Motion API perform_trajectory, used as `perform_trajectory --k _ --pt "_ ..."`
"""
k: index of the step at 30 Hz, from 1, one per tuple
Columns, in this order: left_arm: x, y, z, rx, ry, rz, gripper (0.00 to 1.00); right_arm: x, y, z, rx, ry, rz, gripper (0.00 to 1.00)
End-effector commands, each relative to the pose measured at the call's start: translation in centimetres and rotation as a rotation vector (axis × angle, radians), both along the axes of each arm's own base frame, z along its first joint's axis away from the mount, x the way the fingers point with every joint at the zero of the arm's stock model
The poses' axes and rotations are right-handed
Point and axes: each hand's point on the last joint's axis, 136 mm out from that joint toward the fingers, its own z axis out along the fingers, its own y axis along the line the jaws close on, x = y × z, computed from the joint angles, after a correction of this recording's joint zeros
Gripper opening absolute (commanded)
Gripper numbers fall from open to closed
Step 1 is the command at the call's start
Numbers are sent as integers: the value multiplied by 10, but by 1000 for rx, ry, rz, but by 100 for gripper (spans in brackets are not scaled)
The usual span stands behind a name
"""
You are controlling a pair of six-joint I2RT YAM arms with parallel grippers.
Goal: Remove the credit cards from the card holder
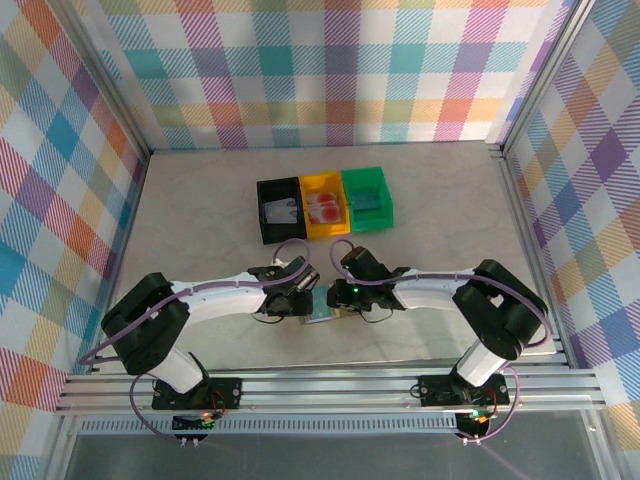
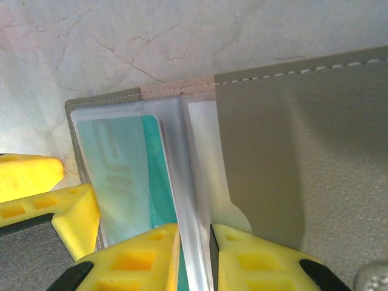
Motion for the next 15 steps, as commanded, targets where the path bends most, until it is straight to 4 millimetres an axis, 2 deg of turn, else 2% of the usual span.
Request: perform_trajectory --k 1,10,15 --pt "-17 14 -39 75 90 -18 59 -1 4 4 43 -31 26 23" --pt "-20 15 -46 82 105 -25 57 5 -8 14 7 -71 -25 24" --pt "-20 13 -48 81 111 -32 57 6 -1 22 45 -86 -11 24"
